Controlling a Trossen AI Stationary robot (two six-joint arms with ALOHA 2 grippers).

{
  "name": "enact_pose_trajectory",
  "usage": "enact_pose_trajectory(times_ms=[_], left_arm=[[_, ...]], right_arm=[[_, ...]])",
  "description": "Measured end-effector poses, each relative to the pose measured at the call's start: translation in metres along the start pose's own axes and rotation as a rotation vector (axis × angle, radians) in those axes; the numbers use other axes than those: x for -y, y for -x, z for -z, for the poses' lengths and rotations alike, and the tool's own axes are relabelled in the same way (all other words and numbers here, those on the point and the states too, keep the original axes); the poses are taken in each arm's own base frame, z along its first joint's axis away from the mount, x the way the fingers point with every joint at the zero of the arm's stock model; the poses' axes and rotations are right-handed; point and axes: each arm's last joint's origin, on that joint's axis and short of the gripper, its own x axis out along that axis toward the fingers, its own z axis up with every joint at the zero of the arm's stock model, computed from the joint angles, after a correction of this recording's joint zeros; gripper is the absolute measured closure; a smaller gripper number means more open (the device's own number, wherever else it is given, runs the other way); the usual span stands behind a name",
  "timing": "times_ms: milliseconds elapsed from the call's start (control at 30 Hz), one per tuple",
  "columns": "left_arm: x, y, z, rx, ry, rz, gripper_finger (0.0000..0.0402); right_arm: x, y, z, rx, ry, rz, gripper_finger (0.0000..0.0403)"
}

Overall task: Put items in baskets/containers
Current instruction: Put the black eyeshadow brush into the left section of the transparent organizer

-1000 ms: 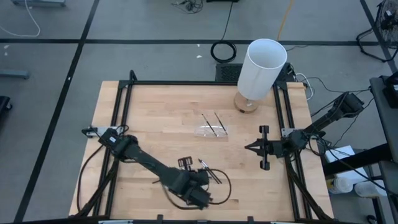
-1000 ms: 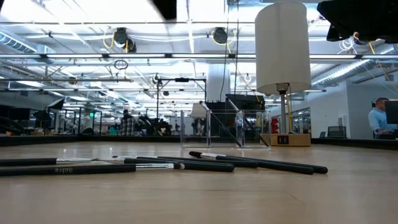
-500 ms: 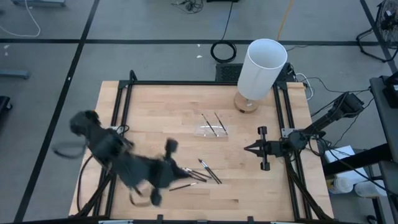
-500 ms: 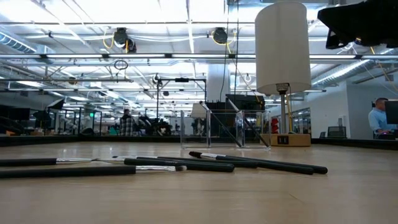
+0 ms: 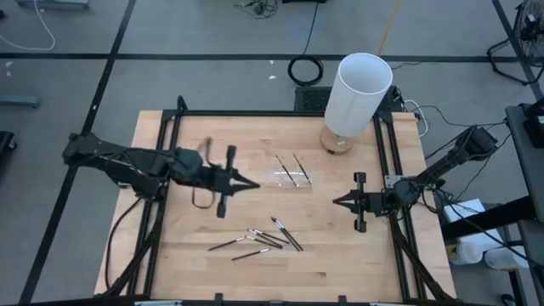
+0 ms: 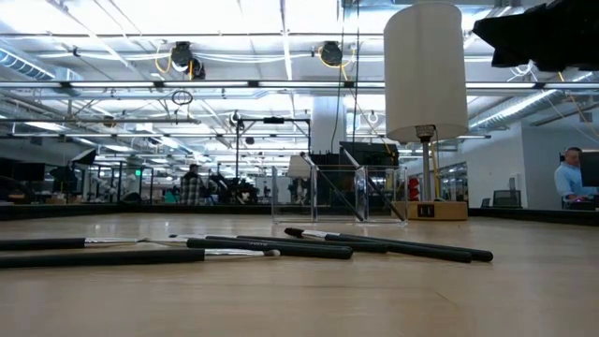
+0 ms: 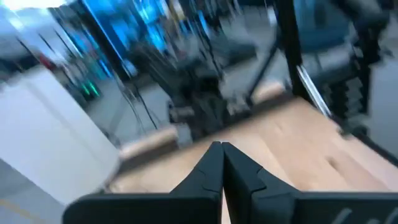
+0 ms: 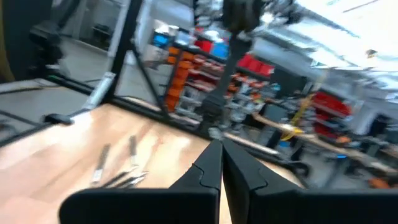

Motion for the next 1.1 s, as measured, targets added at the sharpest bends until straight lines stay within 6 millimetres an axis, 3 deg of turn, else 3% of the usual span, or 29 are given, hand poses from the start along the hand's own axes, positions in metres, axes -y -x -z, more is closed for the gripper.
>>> enact_pose_trajectory(times_ms=[133, 333, 667, 833, 1100], left_arm=[[0.008, 0.026, 0.036, 0.074, 0.079, -0.041, 0.0400], [0.026, 0.068, 0.075, 0.115, 0.198, -0.113, 0.0400], [0.054, 0.098, 0.145, 0.237, 0.227, -0.146, 0.0398], [0.060, 0.101, 0.167, 0.198, 0.195, -0.170, 0.0397], [0.056, 0.101, 0.169, 0.176, 0.079, -0.215, 0.0396]], right_arm=[[0.002, 0.000, -0.002, 0.009, 0.003, 0.049, 0.0403], [0.003, -0.001, 0.001, -0.021, 0.030, 0.053, 0.0403], [0.012, -0.009, -0.006, 0.008, -0.036, 0.117, 0.0403], [0.007, -0.049, -0.033, -0.125, -0.087, 0.089, 0.0403], [-0.020, -0.133, -0.062, -0.497, -0.149, 0.081, 0.0403]])
